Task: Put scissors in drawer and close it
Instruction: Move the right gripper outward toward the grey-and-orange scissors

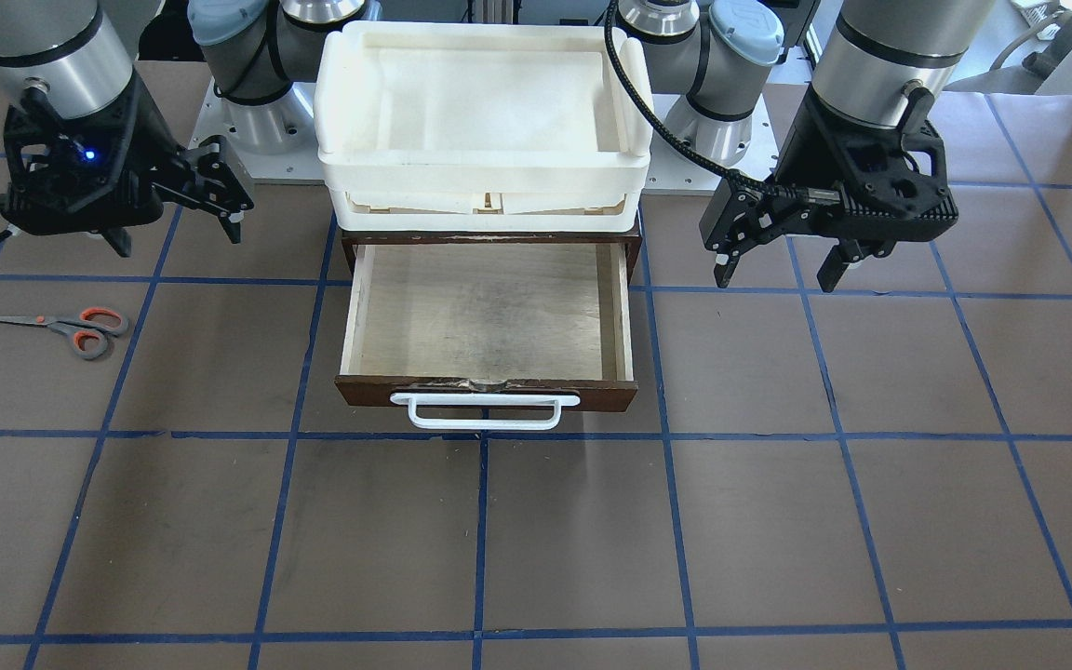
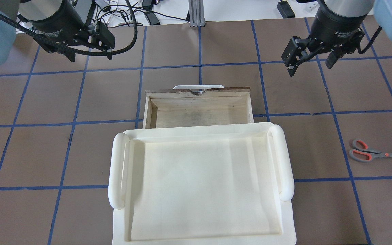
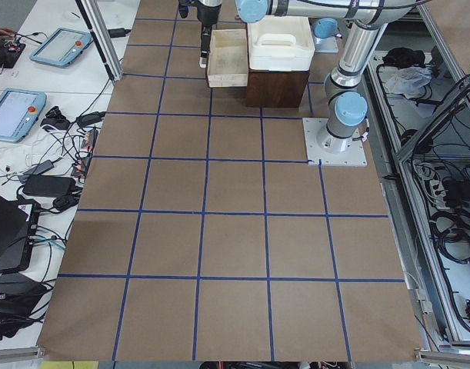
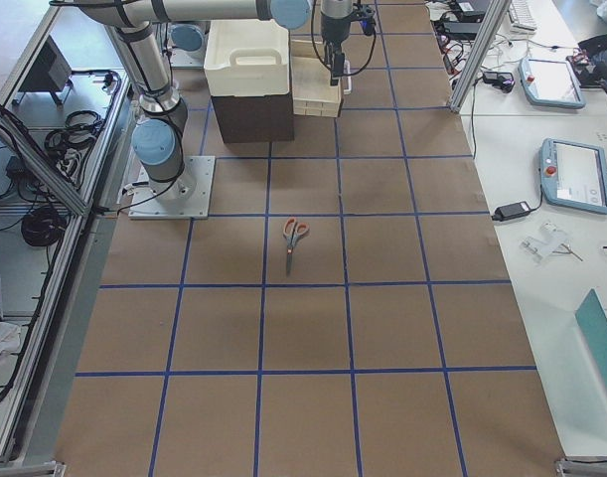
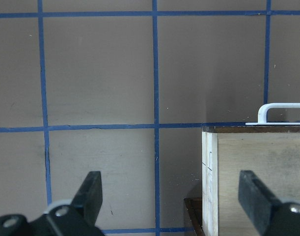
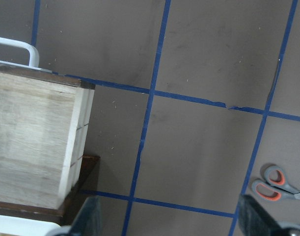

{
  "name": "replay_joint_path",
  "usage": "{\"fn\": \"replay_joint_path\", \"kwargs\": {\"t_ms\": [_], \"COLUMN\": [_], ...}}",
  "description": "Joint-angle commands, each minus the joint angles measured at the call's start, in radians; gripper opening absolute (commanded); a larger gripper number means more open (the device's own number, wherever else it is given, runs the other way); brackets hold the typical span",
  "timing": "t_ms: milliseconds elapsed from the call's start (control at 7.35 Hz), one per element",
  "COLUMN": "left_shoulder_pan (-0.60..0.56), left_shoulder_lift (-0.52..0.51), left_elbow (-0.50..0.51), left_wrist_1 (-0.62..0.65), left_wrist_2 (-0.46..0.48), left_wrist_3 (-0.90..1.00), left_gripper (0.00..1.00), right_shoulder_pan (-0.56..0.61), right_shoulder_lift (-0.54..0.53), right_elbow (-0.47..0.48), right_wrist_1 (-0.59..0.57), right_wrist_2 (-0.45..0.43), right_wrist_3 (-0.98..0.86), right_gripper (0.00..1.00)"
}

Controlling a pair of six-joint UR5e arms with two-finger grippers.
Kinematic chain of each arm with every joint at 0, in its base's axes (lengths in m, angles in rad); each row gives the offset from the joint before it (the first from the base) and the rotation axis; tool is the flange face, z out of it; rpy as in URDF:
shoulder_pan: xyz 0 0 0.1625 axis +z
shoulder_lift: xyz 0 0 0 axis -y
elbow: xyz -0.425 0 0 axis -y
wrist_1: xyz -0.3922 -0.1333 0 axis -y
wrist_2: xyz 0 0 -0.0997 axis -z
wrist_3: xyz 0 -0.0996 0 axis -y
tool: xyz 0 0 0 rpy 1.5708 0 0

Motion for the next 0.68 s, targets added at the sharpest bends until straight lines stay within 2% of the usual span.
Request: {"fn": "replay_joint_path", "kwargs": {"t_ms": [0,408,544], "left_shoulder_pan": [0.0,0.0,0.0], "left_shoulder_lift": [0.002,0.002,0.002], "left_elbow": [-0.001,-0.004,-0.004], "left_wrist_1": [0.006,0.01,0.016], "left_wrist_2": [0.0,0.002,0.002], "left_wrist_3": [0.002,0.008,0.006], "left_gripper": [1.0,1.0,1.0], "right_shoulder_pan": [-0.123,-0.319,-0.391], "right_shoulder_lift": [-0.001,-0.004,-0.004], "right_elbow": [0.034,0.163,0.22], "right_wrist_1": [0.021,0.012,-0.036], "right_wrist_2": [0.001,-0.056,-0.079], "right_wrist_3": [-0.254,-0.668,-0.87], "right_gripper": [0.99,0.94,0.94]}}
